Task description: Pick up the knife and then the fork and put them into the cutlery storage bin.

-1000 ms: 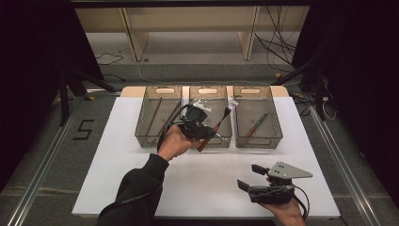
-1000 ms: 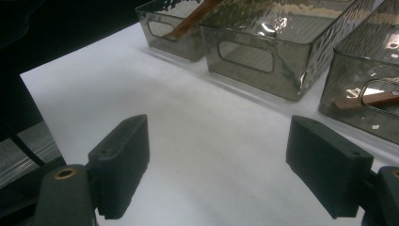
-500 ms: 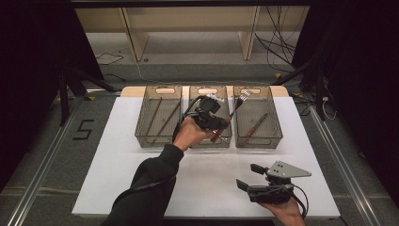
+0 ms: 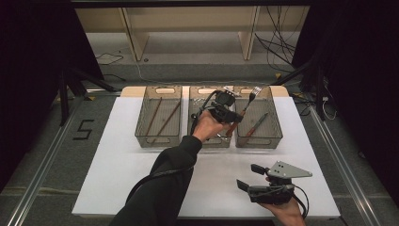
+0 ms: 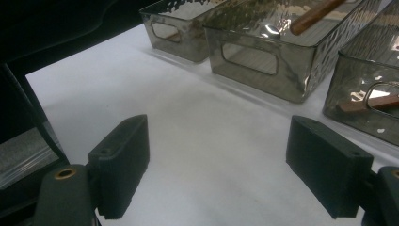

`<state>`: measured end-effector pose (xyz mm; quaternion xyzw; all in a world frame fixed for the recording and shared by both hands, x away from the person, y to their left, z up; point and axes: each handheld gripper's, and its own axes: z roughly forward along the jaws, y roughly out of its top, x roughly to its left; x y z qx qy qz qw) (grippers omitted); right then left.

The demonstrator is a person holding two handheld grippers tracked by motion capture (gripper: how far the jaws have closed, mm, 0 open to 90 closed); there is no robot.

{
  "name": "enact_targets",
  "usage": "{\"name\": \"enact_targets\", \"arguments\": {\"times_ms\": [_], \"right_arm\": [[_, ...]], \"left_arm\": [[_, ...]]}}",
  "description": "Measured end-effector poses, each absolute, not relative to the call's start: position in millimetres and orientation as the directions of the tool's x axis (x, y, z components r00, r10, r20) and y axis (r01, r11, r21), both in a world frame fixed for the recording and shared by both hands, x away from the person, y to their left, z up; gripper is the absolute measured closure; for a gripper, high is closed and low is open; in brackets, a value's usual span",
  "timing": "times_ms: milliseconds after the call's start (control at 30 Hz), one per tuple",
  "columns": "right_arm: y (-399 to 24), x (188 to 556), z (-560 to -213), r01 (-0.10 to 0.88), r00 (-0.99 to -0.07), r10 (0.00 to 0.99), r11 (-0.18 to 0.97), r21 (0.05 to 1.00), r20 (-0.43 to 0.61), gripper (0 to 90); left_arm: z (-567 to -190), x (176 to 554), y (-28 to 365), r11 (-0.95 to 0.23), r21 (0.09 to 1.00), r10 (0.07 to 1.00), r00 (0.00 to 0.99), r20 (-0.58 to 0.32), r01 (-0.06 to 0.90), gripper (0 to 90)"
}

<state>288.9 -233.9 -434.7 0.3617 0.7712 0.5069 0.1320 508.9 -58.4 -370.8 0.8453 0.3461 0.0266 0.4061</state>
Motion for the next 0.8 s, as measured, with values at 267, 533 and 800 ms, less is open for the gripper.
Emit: {"name": "enact_targets", "arguments": {"times_ms": [267, 533, 800], "right_arm": [[-235, 289, -434, 0.422, -0.705, 0.69, 0.22, 0.879, 0.165, 22.6], [-234, 288, -434, 0.42, -0.708, 0.687, 0.223, 0.88, 0.164, 22.6], [-234, 288, -434, 0.419, -0.709, 0.686, 0.224, 0.88, 0.163, 22.6]], "left_arm": [[-373, 516, -72, -0.419, 0.702, 0.604, 0.754, -0.257, 0.575, 76.3], [-372, 520, -86, -0.41, 0.707, 0.608, 0.751, -0.259, 0.576, 76.3], [-374, 524, -94, -0.399, 0.709, 0.609, 0.746, -0.269, 0.581, 76.3]]}}
